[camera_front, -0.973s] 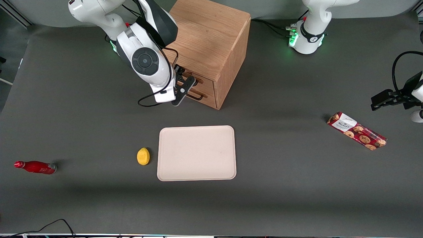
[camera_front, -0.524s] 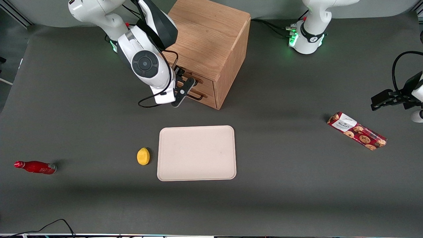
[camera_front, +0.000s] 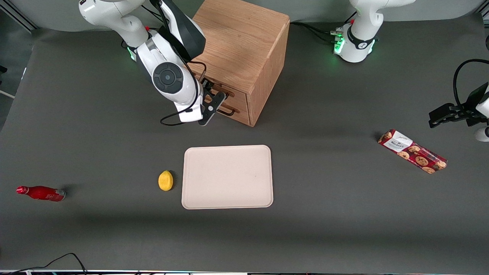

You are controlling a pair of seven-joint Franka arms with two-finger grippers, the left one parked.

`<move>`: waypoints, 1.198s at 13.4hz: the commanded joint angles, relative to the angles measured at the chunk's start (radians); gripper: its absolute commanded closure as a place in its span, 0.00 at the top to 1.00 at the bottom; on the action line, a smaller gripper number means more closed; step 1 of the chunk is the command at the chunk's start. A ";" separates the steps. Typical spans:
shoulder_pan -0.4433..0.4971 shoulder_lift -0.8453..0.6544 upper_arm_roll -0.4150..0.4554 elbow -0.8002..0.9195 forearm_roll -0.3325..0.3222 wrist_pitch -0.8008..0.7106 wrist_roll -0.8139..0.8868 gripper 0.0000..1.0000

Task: Open upper drawer
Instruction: 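Pull the upper drawer outward from the cabinet with the right gripper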

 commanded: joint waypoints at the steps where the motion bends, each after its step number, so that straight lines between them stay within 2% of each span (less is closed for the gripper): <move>1: -0.040 0.022 0.006 0.002 0.010 0.051 -0.052 1.00; 5: -0.047 0.036 0.005 0.009 0.001 0.080 -0.059 1.00; 11: -0.090 0.052 -0.004 0.043 0.002 0.080 -0.156 1.00; 16: -0.100 0.082 -0.038 0.077 -0.004 0.080 -0.205 1.00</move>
